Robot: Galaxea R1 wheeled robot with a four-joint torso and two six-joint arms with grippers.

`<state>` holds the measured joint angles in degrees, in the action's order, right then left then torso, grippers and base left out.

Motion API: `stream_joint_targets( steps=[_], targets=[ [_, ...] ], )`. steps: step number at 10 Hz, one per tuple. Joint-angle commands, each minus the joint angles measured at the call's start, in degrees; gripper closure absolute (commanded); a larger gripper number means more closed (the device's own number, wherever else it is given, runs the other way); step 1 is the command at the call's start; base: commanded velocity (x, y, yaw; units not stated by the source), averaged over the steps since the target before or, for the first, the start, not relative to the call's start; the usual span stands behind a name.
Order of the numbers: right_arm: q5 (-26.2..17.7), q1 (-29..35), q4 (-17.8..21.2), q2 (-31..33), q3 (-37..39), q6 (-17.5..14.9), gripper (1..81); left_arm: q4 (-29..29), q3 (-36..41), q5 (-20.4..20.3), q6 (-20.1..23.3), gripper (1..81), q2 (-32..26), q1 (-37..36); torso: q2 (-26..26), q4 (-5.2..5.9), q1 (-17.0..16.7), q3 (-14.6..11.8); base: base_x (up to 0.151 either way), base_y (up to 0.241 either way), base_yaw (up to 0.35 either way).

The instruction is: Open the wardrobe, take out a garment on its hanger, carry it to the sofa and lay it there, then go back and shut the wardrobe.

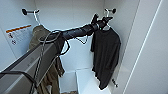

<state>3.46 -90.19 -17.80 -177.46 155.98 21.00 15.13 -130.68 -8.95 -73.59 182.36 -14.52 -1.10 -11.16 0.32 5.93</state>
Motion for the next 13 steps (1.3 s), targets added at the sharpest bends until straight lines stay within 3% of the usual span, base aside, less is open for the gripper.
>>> stream_joint_targets(
  steps=[1,8,13],
  targets=[
    [-2.8,1.4,0.0,-0.6,-0.7,-0.2,1.0,1.3,-2.4,0.3,0.0,1.0,2.6,-9.8,0.0,0.0,0.0,0.0,0.0,0.0,0.0],
    [-2.8,1.4,0.0,-0.6,-0.7,-0.2,1.0,2.8,-7.8,1.2,-0.1,1.0,2.6,-10.0,0.0,0.0,0.0,0.0,0.0,0.0,0.0],
    [-2.8,1.3,0.0,-0.6,-0.6,-0.2,1.0,2.7,1.3,0.7,-0.1,1.0,2.6,-10.1,0.0,0.0,0.0,0.0,0.0,0.0,0.0]
  ],
)
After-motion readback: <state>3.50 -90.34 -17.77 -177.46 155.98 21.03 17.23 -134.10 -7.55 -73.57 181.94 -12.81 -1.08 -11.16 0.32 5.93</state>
